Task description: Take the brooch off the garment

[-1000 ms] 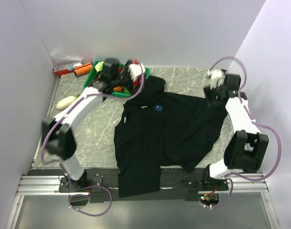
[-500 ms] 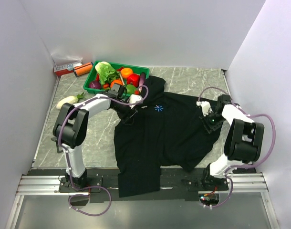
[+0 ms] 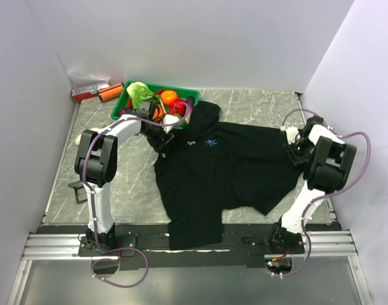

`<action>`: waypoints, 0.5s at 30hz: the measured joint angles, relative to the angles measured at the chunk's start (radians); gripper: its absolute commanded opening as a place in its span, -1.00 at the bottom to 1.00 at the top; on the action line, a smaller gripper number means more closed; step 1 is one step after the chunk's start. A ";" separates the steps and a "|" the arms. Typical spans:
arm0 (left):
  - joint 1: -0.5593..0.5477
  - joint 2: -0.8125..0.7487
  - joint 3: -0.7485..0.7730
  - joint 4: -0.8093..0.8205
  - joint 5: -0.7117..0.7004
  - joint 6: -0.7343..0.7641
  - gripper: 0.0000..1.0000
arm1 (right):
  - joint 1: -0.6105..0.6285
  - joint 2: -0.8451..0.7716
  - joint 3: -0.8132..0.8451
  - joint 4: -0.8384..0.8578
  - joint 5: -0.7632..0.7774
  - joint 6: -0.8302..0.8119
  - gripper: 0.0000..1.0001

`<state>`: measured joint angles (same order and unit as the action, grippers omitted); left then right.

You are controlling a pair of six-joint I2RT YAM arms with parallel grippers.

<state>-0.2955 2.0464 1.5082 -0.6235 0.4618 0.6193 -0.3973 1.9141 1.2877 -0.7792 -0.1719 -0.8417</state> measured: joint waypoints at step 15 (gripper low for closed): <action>-0.036 -0.119 0.105 -0.090 0.113 -0.002 0.38 | 0.157 -0.299 -0.038 0.013 -0.143 0.007 0.32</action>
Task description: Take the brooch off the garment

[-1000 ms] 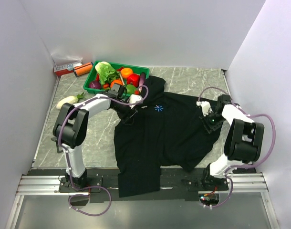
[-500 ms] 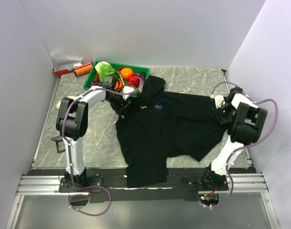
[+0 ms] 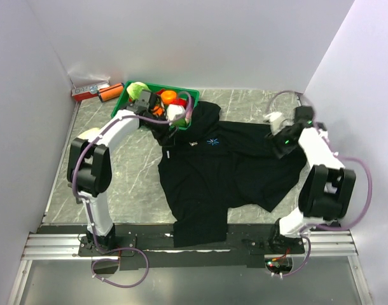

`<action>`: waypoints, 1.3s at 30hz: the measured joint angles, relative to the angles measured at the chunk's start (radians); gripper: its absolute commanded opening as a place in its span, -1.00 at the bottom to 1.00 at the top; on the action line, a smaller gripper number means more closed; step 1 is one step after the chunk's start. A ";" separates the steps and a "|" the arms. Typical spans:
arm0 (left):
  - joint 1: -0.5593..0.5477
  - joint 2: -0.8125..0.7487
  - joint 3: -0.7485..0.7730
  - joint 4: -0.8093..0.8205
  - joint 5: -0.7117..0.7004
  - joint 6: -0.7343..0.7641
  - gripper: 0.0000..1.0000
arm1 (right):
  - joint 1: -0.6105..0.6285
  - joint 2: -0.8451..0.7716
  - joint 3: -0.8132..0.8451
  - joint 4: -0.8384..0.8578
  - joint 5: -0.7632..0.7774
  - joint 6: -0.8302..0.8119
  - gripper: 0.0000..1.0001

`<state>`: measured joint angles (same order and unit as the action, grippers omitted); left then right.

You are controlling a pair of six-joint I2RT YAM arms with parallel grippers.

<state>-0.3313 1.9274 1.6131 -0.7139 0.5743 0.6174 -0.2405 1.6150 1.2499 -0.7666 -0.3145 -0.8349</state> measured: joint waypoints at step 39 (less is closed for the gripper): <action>-0.059 -0.026 -0.354 0.097 -0.074 0.060 0.27 | -0.454 -0.242 -0.475 -0.281 0.121 -0.651 -0.10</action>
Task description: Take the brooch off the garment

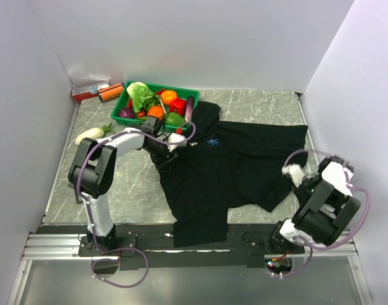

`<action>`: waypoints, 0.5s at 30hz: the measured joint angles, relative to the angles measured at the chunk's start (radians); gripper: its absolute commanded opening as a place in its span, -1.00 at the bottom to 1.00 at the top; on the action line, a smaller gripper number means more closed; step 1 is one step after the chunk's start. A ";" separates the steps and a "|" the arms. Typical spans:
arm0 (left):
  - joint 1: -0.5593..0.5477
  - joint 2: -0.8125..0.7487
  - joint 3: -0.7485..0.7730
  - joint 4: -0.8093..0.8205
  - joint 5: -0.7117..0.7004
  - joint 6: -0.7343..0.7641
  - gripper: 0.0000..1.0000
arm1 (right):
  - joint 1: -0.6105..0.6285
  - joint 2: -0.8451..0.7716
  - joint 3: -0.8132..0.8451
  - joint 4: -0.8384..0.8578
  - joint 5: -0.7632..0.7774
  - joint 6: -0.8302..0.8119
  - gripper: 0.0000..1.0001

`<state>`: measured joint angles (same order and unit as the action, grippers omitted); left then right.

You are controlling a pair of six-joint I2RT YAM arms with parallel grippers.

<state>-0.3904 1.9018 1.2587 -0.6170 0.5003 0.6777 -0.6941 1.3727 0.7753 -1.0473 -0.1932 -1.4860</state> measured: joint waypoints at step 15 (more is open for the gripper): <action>0.001 -0.006 0.000 -0.037 0.019 -0.024 0.27 | 0.372 0.035 0.209 -0.172 -0.296 0.365 0.20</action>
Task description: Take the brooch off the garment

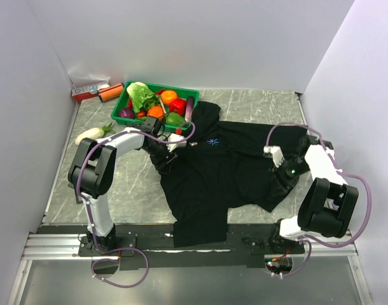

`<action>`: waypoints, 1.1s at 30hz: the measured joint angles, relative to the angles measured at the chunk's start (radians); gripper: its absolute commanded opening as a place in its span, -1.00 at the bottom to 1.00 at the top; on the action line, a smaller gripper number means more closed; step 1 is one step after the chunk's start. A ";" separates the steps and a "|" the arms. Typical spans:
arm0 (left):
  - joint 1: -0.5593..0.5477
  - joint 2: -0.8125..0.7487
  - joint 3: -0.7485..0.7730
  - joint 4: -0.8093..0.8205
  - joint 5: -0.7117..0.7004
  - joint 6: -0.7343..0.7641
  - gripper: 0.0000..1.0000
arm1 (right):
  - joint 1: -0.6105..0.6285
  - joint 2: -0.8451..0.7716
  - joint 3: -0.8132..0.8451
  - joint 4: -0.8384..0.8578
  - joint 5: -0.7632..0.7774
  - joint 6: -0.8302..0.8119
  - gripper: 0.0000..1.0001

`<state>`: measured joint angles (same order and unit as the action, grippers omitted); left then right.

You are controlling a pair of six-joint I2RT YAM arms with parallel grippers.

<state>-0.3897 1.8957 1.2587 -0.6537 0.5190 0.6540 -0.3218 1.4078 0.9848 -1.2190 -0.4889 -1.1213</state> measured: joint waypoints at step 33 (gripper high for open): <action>-0.002 -0.043 -0.067 -0.013 -0.010 0.023 0.11 | -0.454 0.130 -0.163 0.082 0.367 -0.009 -0.99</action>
<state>-0.3912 1.8526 1.1915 -0.6670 0.5091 0.6769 -0.7753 1.5375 0.8219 -1.1366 -0.1215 -1.1301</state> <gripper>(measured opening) 0.567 0.009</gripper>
